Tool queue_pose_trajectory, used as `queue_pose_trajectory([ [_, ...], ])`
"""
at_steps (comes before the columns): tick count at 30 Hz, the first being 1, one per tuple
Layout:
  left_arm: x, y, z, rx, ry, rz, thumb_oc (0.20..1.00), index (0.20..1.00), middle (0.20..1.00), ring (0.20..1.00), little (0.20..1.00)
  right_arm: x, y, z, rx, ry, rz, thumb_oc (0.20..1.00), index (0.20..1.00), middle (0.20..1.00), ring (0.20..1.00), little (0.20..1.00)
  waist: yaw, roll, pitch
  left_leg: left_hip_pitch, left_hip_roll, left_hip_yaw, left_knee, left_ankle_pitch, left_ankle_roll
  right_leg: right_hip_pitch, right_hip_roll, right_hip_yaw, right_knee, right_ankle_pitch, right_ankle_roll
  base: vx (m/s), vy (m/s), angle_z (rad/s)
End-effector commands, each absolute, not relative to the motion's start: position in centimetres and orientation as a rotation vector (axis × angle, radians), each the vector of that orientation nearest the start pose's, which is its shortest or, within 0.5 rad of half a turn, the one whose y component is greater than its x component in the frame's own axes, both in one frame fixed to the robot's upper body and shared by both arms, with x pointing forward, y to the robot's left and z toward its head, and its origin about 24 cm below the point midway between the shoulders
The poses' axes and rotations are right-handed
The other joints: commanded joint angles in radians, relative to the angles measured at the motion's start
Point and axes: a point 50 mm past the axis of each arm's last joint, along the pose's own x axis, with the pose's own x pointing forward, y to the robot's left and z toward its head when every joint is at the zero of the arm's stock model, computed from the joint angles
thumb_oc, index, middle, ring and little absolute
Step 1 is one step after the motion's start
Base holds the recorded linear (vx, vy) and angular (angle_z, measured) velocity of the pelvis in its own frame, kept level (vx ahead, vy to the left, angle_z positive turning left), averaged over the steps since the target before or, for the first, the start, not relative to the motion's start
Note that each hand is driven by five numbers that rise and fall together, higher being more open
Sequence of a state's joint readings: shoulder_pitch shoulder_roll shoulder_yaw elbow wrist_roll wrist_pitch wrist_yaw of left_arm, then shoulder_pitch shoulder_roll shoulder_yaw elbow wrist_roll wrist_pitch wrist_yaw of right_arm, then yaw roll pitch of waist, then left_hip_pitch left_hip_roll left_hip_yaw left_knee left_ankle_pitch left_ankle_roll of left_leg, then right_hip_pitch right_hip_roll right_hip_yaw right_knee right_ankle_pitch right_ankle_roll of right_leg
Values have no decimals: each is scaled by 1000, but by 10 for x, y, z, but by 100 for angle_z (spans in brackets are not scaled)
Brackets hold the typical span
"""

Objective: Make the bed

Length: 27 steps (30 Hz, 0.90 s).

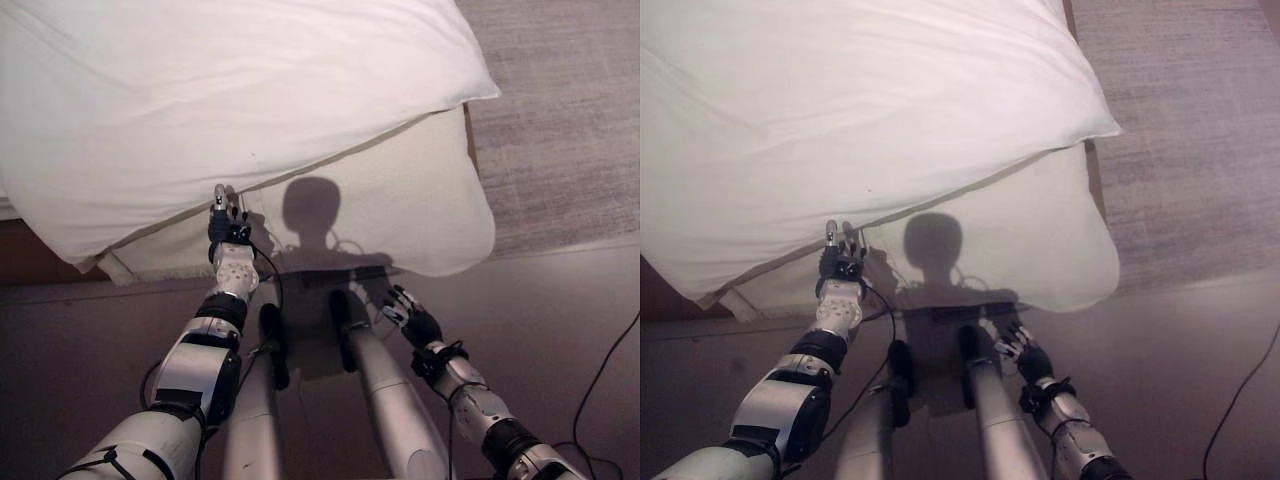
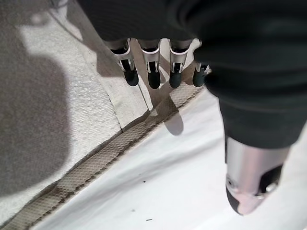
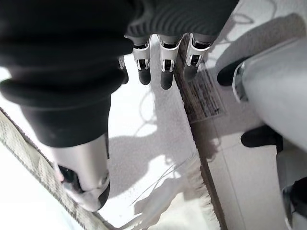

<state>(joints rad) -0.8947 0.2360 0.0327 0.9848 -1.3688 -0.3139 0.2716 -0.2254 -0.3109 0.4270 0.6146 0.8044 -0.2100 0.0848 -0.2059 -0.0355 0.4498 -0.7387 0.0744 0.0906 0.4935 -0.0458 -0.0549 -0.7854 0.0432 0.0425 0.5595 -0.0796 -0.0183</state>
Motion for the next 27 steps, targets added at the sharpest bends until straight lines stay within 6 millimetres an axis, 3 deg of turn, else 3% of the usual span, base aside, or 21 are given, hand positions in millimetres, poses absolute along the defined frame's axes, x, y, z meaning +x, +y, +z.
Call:
queue_pose_trajectory([
  [1, 399, 211, 126, -1134, -94, 475, 1000, 1000, 1000, 1000, 1000, 250, -160, -39, 303, 324, 216, 1000, 1000, 1000, 1000, 1000, -24, 4, -56, -87, 3, 42, 74, -44, -8, -57, -12, 23, -65, 51, 112, -1, 6, -14],
  [6, 403, 219, 144, -1120, -158, 444, 1000, 1000, 1000, 1000, 1000, 243, -164, -42, 290, 332, 222, 1000, 1000, 1000, 1000, 1000, -35, -3, -71, -113, 13, 47, 87, -50, -10, -83, -6, 33, -67, 59, 119, -7, 9, -14],
  [7, 405, 224, 158, -1113, -204, 430, 1000, 1000, 1000, 1000, 1000, 239, -166, -43, 283, 339, 230, 1000, 1000, 1000, 1000, 1000, -40, -6, -80, -124, 18, 48, 90, -51, -11, -92, -6, 34, -70, 62, 120, -3, -2, -7],
  [11, 407, 234, 175, -1102, -250, 439, 1000, 1000, 1000, 1000, 1000, 234, -170, -44, 283, 339, 228, 1000, 1000, 1000, 1000, 1000, -47, -9, -90, -142, 22, 50, 97, -52, -13, -109, -3, 35, -69, 69, 123, 0, -3, -6],
  [18, 410, 247, 222, -1091, -343, 464, 1000, 1000, 1000, 1000, 1000, 225, -178, -40, 264, 330, 228, 1000, 1000, 1000, 1000, 1000, -60, -9, -109, -177, 31, 52, 107, -52, -15, -141, -3, 36, -74, 84, 130, 0, 0, 0],
  [27, 412, 233, 236, -1086, -375, 423, 1000, 1000, 1000, 1000, 1000, 224, -177, -41, 279, 329, 215, 1000, 1000, 1000, 1000, 1000, -56, -2, -120, -179, 28, 58, 110, -56, -11, -144, -4, 50, -78, 86, 138, 1, 2, 0],
])
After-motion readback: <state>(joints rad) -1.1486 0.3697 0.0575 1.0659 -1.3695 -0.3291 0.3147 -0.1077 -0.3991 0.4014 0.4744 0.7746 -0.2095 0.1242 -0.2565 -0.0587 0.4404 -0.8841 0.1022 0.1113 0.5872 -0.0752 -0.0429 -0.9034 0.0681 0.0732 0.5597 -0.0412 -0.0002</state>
